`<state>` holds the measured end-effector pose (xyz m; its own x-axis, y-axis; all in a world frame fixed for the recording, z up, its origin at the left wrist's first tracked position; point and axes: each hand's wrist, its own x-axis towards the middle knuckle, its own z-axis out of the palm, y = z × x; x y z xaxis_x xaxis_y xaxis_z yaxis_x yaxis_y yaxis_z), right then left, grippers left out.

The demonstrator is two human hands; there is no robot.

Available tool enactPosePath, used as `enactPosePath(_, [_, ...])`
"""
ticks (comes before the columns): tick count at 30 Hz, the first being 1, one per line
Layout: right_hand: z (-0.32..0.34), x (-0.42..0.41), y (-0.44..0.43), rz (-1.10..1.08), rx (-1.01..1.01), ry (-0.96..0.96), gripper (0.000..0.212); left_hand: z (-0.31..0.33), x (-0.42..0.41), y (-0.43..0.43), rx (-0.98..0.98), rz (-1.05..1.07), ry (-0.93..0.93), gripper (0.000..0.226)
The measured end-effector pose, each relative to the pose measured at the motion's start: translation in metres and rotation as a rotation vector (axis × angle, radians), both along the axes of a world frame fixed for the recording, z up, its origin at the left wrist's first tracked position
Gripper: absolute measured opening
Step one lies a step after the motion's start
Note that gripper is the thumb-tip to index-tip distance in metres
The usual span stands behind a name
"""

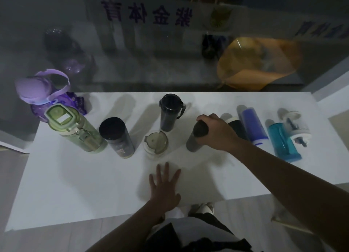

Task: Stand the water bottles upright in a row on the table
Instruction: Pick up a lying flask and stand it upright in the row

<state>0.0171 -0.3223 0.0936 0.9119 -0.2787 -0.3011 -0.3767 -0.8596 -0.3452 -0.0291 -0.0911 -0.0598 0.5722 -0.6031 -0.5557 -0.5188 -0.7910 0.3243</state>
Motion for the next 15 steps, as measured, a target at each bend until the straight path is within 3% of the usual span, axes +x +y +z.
enactPosePath(9, [0.019,-0.015,-0.023,-0.012,0.182,-0.004,0.087,0.013,-0.007,-0.03,-0.035,0.087,0.11,0.073])
enactPosePath(12, [0.028,-0.032,-0.054,-0.127,0.283,-0.079,0.078,0.023,-0.014,-0.054,-0.152,0.103,0.119,0.067])
enactPosePath(15, [0.027,-0.062,-0.099,-0.268,0.26,-0.181,0.061,0.034,-0.022,-0.089,-0.218,0.132,0.126,0.065])
